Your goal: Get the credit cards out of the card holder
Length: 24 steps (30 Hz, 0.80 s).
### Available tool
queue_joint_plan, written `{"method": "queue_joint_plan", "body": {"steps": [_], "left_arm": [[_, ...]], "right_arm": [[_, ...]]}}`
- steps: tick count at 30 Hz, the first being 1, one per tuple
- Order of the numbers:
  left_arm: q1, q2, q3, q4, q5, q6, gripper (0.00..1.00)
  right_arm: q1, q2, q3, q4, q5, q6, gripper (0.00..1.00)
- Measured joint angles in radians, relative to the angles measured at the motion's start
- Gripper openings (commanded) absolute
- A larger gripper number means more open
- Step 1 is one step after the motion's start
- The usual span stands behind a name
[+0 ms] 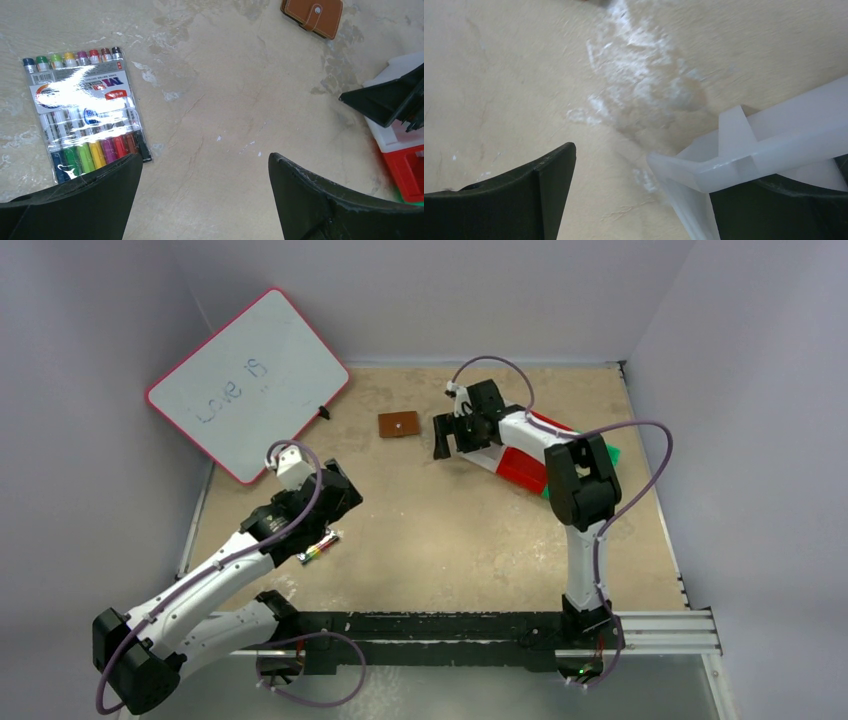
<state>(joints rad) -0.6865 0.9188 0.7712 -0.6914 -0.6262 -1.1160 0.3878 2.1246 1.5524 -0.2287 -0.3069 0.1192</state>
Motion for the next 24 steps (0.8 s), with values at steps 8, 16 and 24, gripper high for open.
{"method": "queue_joint_plan", "body": {"steps": [8,16,24], "left_arm": [[0.000,0.004,0.000,-0.007,-0.011,-0.010,0.97],[0.000,0.005,0.000,-0.008,-0.014,-0.019,0.97],[0.000,0.004,0.000,-0.014,-0.021,-0.026,0.97]], "right_arm": [[0.082,-0.086,-0.125,0.014,-0.001,0.016,0.95],[0.150,-0.149,-0.208,0.013,0.000,0.020,0.95],[0.184,-0.215,-0.267,-0.019,0.004,0.017,0.96]]}}
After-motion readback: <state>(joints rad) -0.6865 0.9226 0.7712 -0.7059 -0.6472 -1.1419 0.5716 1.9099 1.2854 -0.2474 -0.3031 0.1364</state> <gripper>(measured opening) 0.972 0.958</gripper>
